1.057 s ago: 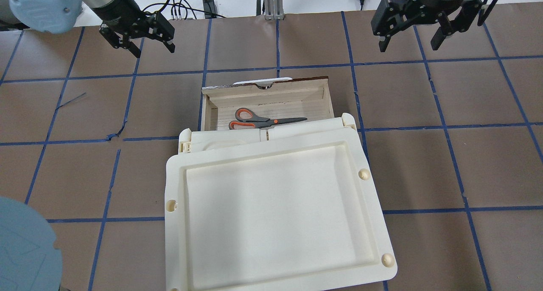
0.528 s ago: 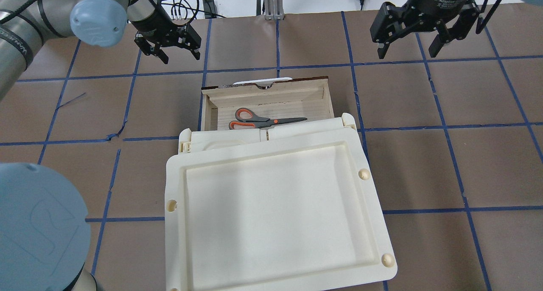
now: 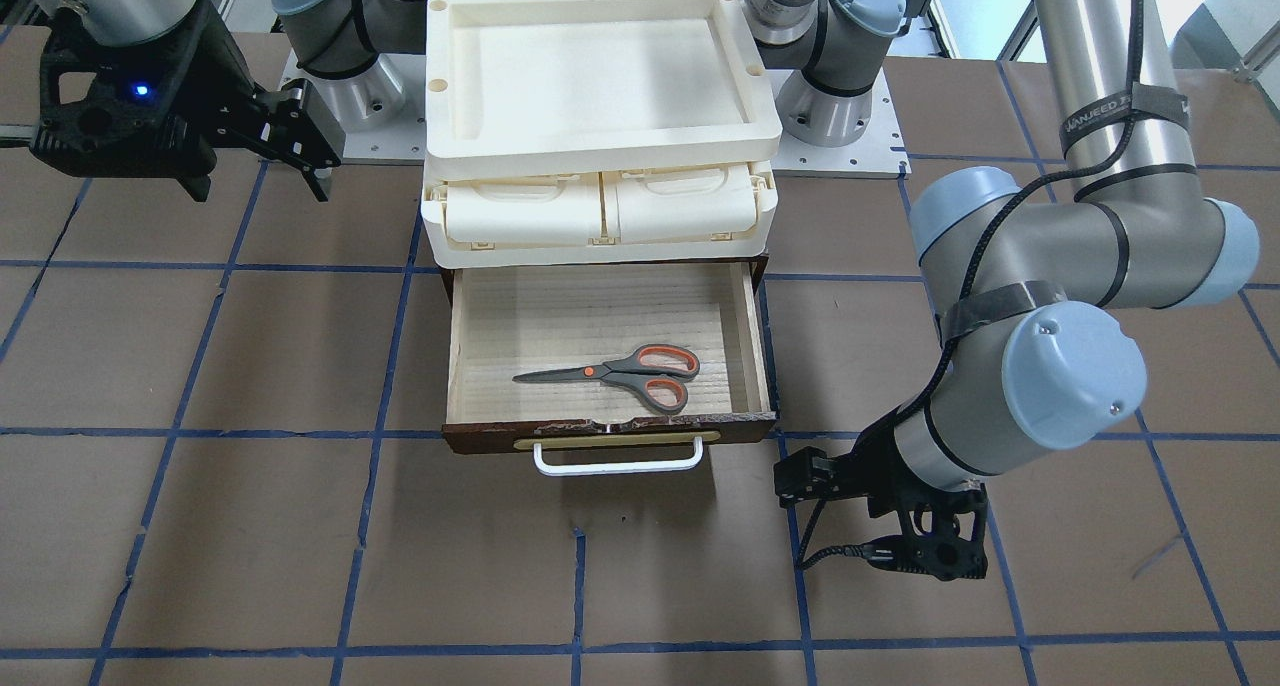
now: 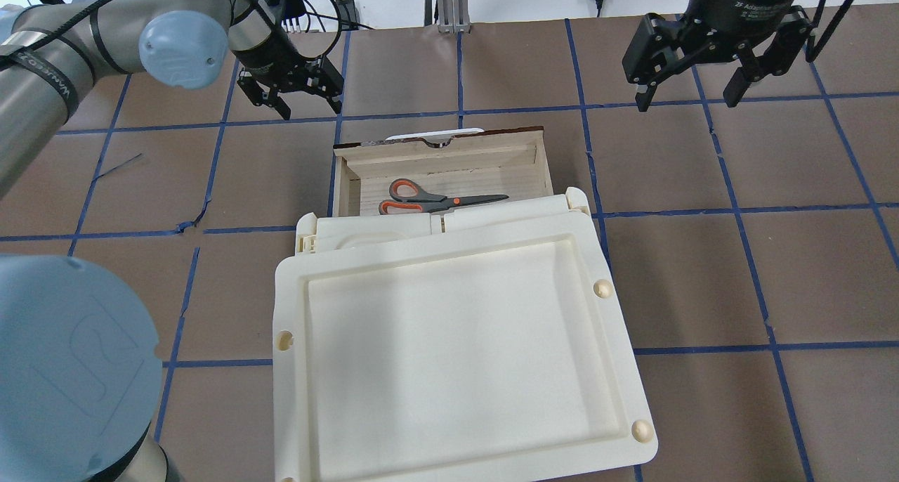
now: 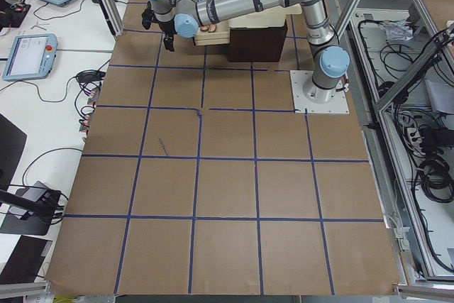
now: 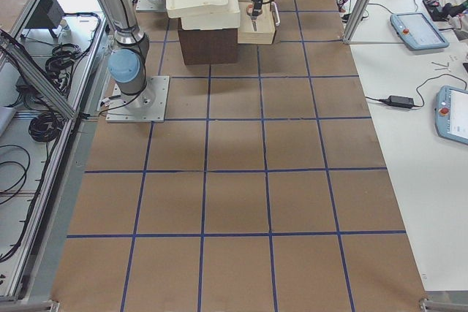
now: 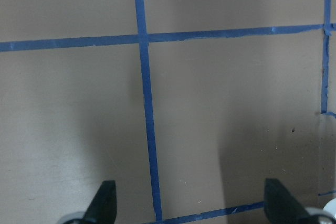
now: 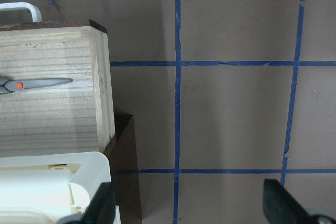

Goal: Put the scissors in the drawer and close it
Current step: 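Move the left gripper over the front edge of the open drawer, then push the drawer front away from the robot with the left gripper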

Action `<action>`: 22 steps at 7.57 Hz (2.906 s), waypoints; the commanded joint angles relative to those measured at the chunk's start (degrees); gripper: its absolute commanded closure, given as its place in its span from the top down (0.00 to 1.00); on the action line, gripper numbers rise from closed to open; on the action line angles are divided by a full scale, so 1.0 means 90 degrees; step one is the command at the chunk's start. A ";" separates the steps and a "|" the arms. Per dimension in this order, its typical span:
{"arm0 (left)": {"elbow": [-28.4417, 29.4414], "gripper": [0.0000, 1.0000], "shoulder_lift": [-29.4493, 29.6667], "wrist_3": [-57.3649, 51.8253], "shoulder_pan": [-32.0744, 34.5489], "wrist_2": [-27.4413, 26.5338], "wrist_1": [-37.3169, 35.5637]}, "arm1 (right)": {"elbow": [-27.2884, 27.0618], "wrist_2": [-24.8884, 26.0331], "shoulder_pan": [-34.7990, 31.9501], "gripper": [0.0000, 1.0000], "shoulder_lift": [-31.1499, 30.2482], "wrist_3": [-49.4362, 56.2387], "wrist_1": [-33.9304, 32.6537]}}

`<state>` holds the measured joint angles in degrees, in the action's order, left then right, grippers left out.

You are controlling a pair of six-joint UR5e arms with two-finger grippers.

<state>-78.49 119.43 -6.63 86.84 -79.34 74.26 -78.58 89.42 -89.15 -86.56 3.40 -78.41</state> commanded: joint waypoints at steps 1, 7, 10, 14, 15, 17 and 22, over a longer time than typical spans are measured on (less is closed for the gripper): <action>-0.0067 1.00 0.0021 0.0091 0.0019 0.0297 0.0039 | 0.0185 -0.0062 0.0003 1.00 0.0048 0.0394 -0.0028; -0.0575 1.00 -0.0213 0.0607 0.0165 0.0505 0.0477 | 0.0128 -0.0072 0.0003 1.00 0.0224 0.0179 -0.0673; -0.0585 1.00 -0.0359 0.0852 0.0185 0.0505 0.1131 | 0.0079 -0.0034 0.0003 1.00 0.0214 0.0179 -0.0673; -0.0663 1.00 -0.0554 0.1224 0.0340 0.0564 0.1737 | -0.0077 0.0025 0.0012 1.00 0.0155 0.0169 -0.0654; -0.0750 1.00 -0.0593 0.1370 0.0419 0.0563 0.1797 | -0.0078 0.0025 0.0012 1.00 0.0155 0.0169 -0.0653; -0.0849 1.00 -0.0740 0.1420 0.0419 0.0563 0.1943 | -0.0078 0.0015 0.0012 1.00 0.0155 0.0169 -0.0673; -0.0858 1.00 -0.0887 0.1420 0.0420 0.0544 0.2608 | -0.0078 0.0015 0.0012 1.00 0.0155 0.0169 -0.0673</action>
<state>-86.16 111.67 6.15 90.66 -74.40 96.59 -79.28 89.50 -89.03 -85.17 4.92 -84.40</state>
